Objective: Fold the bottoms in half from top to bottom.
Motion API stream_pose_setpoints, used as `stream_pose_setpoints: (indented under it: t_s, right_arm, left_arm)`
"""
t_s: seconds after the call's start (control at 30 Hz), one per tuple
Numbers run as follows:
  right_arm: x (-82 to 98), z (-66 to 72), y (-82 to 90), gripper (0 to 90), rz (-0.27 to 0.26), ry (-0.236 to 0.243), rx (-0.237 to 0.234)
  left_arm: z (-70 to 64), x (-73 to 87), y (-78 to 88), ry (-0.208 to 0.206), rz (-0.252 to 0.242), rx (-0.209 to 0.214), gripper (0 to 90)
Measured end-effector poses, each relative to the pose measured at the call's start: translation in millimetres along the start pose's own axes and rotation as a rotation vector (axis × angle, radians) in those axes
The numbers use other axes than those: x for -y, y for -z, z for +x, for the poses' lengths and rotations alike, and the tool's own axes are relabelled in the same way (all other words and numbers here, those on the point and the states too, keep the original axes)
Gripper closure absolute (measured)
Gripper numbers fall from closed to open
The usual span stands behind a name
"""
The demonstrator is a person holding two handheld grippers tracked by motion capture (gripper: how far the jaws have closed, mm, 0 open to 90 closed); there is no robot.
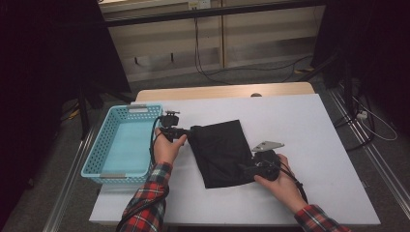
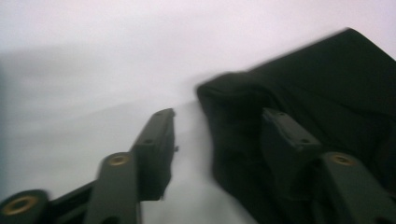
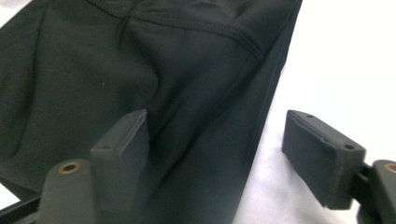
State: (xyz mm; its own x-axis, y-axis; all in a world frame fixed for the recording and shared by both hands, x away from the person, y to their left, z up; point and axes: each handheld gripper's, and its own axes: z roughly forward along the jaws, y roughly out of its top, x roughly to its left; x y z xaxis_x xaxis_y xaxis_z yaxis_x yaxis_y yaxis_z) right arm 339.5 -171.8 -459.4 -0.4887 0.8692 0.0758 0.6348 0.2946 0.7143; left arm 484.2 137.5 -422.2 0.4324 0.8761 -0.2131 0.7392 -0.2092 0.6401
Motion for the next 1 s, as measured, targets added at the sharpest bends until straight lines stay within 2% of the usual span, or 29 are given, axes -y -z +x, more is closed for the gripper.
stream_pose_setpoints:
  t_s: [0.13,0.4,0.47,0.6,0.63,0.67,0.73,0.8,0.9,0.97,1.0]
  right_arm:
    - [1.0,4.8,1.8,31.8,0.002,-0.017,0.029]
    - [4.8,12.6,3.4,45.5,-0.025,-0.035,0.037]
    - [5.5,13.6,3.4,48.5,-0.032,-0.025,0.037]
    - [3.5,14.4,3.6,64.8,-0.024,-0.012,0.011]
    - [2.9,15.1,3.3,75.3,-0.025,-0.007,-0.003]
    - [2.7,15.8,2.6,81.0,-0.027,-0.012,-0.036]
    - [1.2,17.7,2.2,82.2,-0.020,0.017,-0.037]
    - [1.8,16.3,2.0,82.9,-0.028,0.005,-0.050]
    - [2.8,14.0,2.6,83.3,-0.034,-0.006,-0.068]
    - [2.7,13.8,2.8,83.5,-0.035,-0.008,-0.071]
    - [3.2,14.0,2.9,83.6,-0.039,-0.006,-0.074]
  left_arm:
    - [0.7,-6.4,4.5,0.027,-0.026,0.008,30.6]
    - [-10.5,-11.2,-4.8,0.000,-0.015,0.038,22.4]
    - [-13.2,-12.1,-8.7,-0.008,-0.008,0.039,21.6]
    - [-16.5,-14.1,-19.2,-0.019,0.024,0.036,19.4]
    - [-17.4,-14.5,-21.7,-0.020,0.032,0.032,19.0]
    - [-18.0,-14.8,-24.2,-0.025,0.041,0.028,19.0]
    - [-18.9,-15.0,-29.3,-0.024,0.048,0.016,19.0]
    - [-19.1,-13.9,-33.3,-0.018,0.059,0.018,19.0]
    - [-18.1,-9.6,-39.7,0.007,0.108,0.009,24.0]
    - [-17.8,-9.2,-39.3,-0.006,0.107,-0.005,29.7]
    - [-18.1,-9.2,-38.9,-0.037,0.116,-0.015,31.3]
